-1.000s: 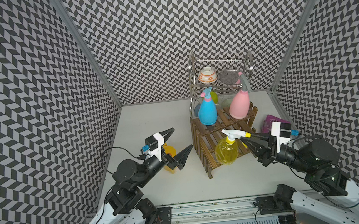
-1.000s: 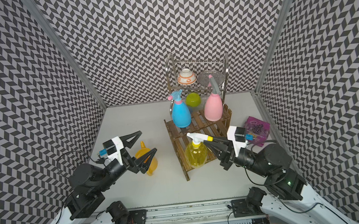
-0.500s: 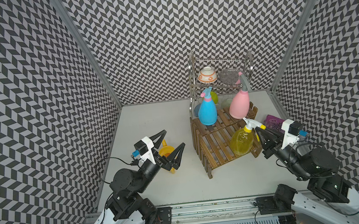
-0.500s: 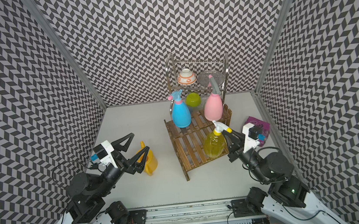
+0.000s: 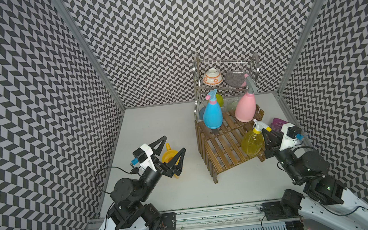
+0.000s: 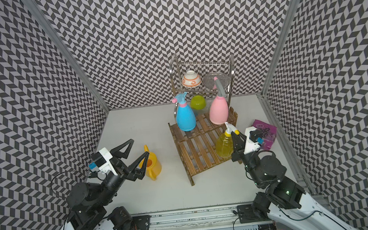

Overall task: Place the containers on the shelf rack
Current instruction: 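Place the container on the shelf.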

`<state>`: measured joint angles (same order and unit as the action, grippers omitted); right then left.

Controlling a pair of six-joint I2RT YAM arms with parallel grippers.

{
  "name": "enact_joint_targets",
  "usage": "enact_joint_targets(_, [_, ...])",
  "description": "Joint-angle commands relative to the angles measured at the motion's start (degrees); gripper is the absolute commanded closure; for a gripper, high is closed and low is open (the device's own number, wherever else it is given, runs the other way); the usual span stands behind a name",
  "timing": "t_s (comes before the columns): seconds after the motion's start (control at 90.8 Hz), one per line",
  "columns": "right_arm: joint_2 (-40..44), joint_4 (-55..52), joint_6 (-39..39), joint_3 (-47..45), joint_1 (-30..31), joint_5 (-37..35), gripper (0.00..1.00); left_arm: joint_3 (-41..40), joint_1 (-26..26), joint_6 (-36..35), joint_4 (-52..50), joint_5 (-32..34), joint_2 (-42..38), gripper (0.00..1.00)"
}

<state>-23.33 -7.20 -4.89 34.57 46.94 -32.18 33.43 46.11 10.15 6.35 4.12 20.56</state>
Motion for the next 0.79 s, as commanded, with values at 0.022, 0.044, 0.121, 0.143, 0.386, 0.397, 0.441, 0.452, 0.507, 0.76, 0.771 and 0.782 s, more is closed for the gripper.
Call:
enact_joint_targets(0.022, [-0.4,6.3,2.2,-0.8,-0.3,-1.7,0.98,-0.4,0.1,0.0,0.8,0.7,-0.4,0.00])
enact_joint_targets(0.044, [-0.6,6.4,2.4,-0.9,-0.3,-1.6,0.98,-0.4,0.1,0.0,0.9,0.7,-0.4,0.00])
enact_joint_targets(0.121, [-1.1,6.8,3.1,-1.2,-0.4,-1.6,0.96,-0.4,0.1,-0.1,0.9,0.6,-0.3,0.00])
enact_joint_targets(0.143, [-1.3,6.8,3.1,-1.4,-0.4,-1.5,0.95,-0.4,0.1,-0.1,0.9,0.6,-0.3,0.00])
enact_joint_targets(0.386, [-1.1,6.7,3.2,-3.0,-0.4,-1.3,0.85,-0.6,0.1,-0.5,0.8,0.9,-0.6,0.00])
enact_joint_targets(0.397, [-1.1,6.6,3.2,-3.1,-0.5,-1.3,0.84,-0.6,0.1,-0.5,0.8,0.9,-0.6,0.00])
enact_joint_targets(0.441, [-1.1,6.2,3.0,-3.2,-0.4,-1.3,0.82,-0.7,0.1,-0.5,0.8,0.9,-0.6,0.00])
enact_joint_targets(0.452, [-1.1,6.1,3.0,-3.3,-0.4,-1.3,0.81,-0.6,0.1,-0.5,0.8,0.9,-0.7,0.00])
enact_joint_targets(0.507, [-0.9,5.6,3.0,-3.3,-0.4,-1.0,0.77,-0.7,0.1,-0.5,0.7,1.0,-0.7,0.00])
enact_joint_targets(0.76, [1.4,4.0,3.1,-3.3,-0.5,0.5,0.55,-0.7,0.1,-0.9,0.7,1.3,-0.8,0.00])
enact_joint_targets(0.771, [1.5,4.0,3.1,-3.3,-0.5,0.6,0.54,-0.7,0.1,-0.9,0.7,1.3,-0.8,0.00])
enact_joint_targets(0.782, [1.6,3.9,3.1,-3.2,-0.5,0.7,0.54,-0.7,0.1,-0.9,0.7,1.4,-0.9,0.00])
